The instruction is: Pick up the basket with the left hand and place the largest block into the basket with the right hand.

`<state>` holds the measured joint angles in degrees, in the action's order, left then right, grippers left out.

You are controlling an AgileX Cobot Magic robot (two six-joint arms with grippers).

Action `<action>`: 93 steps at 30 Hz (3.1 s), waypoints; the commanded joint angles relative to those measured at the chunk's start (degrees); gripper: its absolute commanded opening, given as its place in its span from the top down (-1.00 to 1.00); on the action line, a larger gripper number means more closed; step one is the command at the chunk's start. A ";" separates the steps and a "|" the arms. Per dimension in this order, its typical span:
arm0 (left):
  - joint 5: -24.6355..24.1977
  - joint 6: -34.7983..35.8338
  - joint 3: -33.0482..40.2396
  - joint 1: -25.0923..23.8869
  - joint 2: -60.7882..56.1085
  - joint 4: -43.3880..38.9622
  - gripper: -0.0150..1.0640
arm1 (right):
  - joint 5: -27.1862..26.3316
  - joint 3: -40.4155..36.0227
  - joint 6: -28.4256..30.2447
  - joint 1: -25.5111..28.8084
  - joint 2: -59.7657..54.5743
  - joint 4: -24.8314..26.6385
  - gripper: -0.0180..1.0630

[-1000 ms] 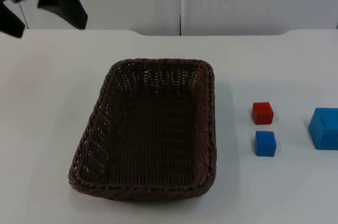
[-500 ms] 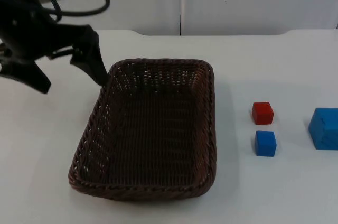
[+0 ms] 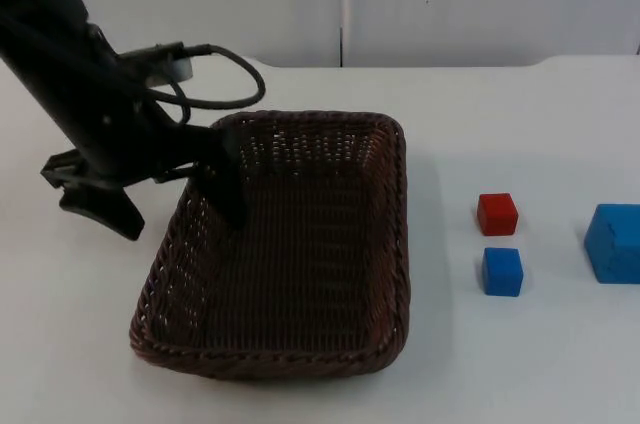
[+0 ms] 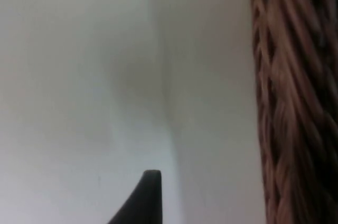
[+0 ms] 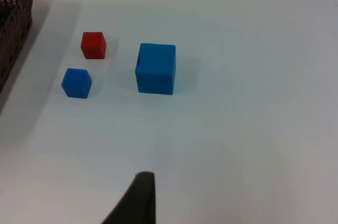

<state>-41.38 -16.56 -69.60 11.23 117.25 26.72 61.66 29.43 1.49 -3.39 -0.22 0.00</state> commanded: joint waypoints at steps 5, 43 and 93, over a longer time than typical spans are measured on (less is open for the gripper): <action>2.58 0.66 -0.38 0.39 2.64 1.84 -0.97 | 0.11 0.08 0.46 0.35 0.22 0.00 -0.98; -4.70 1.05 -0.27 0.01 -8.34 10.50 0.97 | 0.11 0.08 0.46 0.35 0.22 -0.31 -0.98; -4.68 4.42 16.37 0.01 -24.72 8.97 0.97 | -0.16 0.19 0.46 0.35 0.22 0.00 -0.98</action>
<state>-45.86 -12.02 -53.19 11.36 93.45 34.27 61.66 29.43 1.49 -3.39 -0.22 0.00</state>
